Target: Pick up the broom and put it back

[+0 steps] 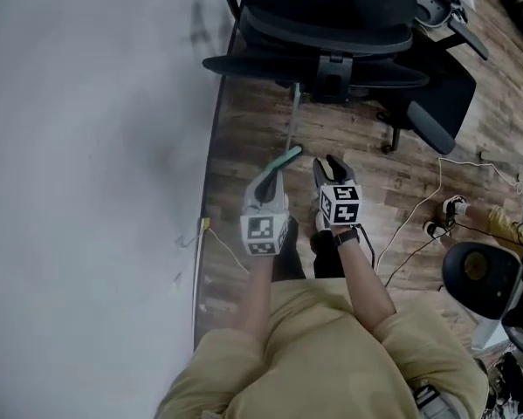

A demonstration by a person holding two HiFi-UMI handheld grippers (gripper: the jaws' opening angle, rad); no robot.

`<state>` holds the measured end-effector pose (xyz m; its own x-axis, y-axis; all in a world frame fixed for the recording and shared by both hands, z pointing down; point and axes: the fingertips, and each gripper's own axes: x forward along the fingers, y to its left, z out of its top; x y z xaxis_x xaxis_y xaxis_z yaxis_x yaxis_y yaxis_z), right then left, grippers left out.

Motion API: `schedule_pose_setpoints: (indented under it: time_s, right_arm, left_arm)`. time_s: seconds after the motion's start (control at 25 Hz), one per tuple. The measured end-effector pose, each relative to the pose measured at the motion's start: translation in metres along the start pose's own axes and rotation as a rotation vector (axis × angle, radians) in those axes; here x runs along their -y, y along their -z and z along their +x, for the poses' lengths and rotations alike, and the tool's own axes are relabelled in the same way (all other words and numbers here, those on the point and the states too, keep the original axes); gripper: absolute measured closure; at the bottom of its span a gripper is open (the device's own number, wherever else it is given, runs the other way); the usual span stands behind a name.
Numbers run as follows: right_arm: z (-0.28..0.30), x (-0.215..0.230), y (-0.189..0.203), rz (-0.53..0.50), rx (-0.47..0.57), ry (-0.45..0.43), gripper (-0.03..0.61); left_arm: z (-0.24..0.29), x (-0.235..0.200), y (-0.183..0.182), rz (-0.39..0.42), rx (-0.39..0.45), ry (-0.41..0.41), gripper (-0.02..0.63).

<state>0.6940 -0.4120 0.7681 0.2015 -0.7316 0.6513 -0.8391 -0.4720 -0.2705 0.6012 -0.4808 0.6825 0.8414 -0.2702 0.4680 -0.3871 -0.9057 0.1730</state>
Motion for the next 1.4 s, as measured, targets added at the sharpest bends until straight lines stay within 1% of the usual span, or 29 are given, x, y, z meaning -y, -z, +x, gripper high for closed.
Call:
schedule_pose_setpoints:
  time_s: [0.08,0.16,0.24,0.28,0.4,0.48,0.64,0.72,0.8,0.88,1.0,1.16,1.4]
  right_arm:
    - [-0.039,-0.004,-0.027,-0.034,0.034,0.045,0.485]
    - [-0.076,-0.006,-0.064,-0.03,0.108,0.08,0.491]
    - [-0.106,-0.012,-0.104,-0.017,0.186,0.067,0.502]
    - [-0.119,-0.014,-0.124,-0.018,0.222,0.051,0.497]
    - [-0.163,-0.013,-0.187,-0.003,0.327,0.023,0.499]
    - [-0.195,-0.015,-0.223,-0.003,0.399,0.011,0.499]
    - [-0.261,-0.029,-0.275,-0.108,0.53,0.004,0.506]
    - [-0.293,-0.029,-0.3,-0.158,0.587,0.03,0.536]
    - [-0.323,-0.029,-0.322,-0.193,0.644,0.051,0.572]
    - [-0.349,-0.031,-0.339,-0.214,0.695,0.059,0.574]
    - [-0.371,-0.035,-0.354,-0.23,0.756,0.062,0.574]
    - [-0.375,-0.039,-0.358,-0.262,0.781,0.026,0.574]
    - [-0.373,-0.046,-0.356,-0.265,0.784,0.0,0.574]
  left_arm:
    - [-0.014,0.014,-0.031,0.001,0.035,0.006,0.612]
    - [-0.025,0.03,-0.07,0.008,0.084,0.015,0.612]
    - [-0.034,0.046,-0.113,0.017,0.139,0.03,0.612]
    - [-0.037,0.055,-0.136,0.028,0.174,0.037,0.612]
    - [-0.05,0.084,-0.215,0.104,0.306,0.04,0.612]
    - [-0.061,0.102,-0.257,0.142,0.377,0.045,0.612]
    - [-0.084,0.127,-0.307,0.162,0.435,0.063,0.612]
    - [-0.094,0.14,-0.332,0.186,0.46,0.07,0.612]
    - [-0.104,0.152,-0.35,0.224,0.479,0.072,0.611]
    - [-0.114,0.161,-0.361,0.252,0.487,0.075,0.612]
    - [-0.124,0.166,-0.37,0.271,0.494,0.077,0.612]
    - [-0.132,0.171,-0.376,0.287,0.501,0.079,0.611]
    - [-0.136,0.172,-0.374,0.286,0.494,0.086,0.612]
